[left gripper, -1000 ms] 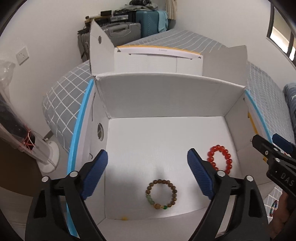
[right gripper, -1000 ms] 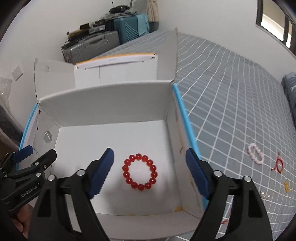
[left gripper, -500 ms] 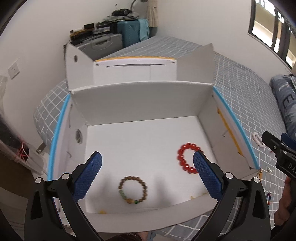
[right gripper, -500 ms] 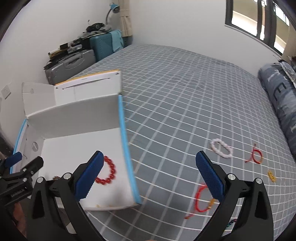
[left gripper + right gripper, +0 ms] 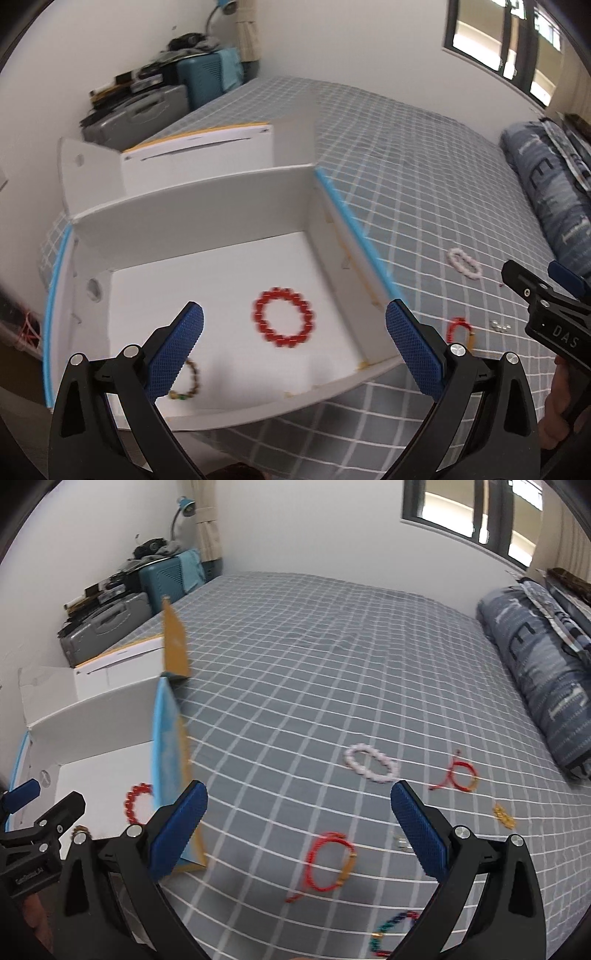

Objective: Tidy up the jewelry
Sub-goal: 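Withdraw both tools from the box back over the bed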

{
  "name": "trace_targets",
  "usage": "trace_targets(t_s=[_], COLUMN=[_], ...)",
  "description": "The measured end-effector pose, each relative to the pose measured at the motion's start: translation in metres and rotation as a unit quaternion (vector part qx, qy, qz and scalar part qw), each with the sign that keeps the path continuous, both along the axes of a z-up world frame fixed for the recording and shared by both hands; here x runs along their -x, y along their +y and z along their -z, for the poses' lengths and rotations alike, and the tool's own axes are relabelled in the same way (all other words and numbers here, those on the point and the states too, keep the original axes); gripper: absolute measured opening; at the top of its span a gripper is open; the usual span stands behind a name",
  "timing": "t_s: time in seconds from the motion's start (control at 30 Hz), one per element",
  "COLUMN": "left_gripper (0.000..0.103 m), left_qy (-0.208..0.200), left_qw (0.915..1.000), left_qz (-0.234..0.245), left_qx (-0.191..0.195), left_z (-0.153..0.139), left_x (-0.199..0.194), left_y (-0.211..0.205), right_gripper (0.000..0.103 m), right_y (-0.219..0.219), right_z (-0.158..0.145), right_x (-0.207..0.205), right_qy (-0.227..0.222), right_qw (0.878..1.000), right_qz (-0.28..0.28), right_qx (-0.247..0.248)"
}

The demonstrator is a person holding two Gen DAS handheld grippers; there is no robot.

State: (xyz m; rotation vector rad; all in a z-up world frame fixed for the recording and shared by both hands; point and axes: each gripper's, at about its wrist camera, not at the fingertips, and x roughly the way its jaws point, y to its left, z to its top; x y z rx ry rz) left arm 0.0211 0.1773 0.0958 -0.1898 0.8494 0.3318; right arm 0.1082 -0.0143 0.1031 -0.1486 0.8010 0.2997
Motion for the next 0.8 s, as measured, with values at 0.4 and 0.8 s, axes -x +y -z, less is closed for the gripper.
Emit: trace_targets(t_s=[0.4, 0.8], left_gripper=[0.097, 0.097], left_qy=[0.004, 0.037], left_qw=[0.9968, 0.9891], left_qz=[0.078, 0.142], left_qx=[0.015, 0.008], left_z=[0.010, 0.057], left_x=[-0.050, -0.090], left_y=[-0.097, -0.174], right_gripper=[0.096, 0.096], right_y=[-0.132, -0.242], right_z=[0.007, 0.064], right_x=[-0.037, -0.079], right_qy=[0.004, 0.020], right_qw=[0.995, 0.982], right_qz=[0.103, 0.186], right_qx=[-0.008, 0.009])
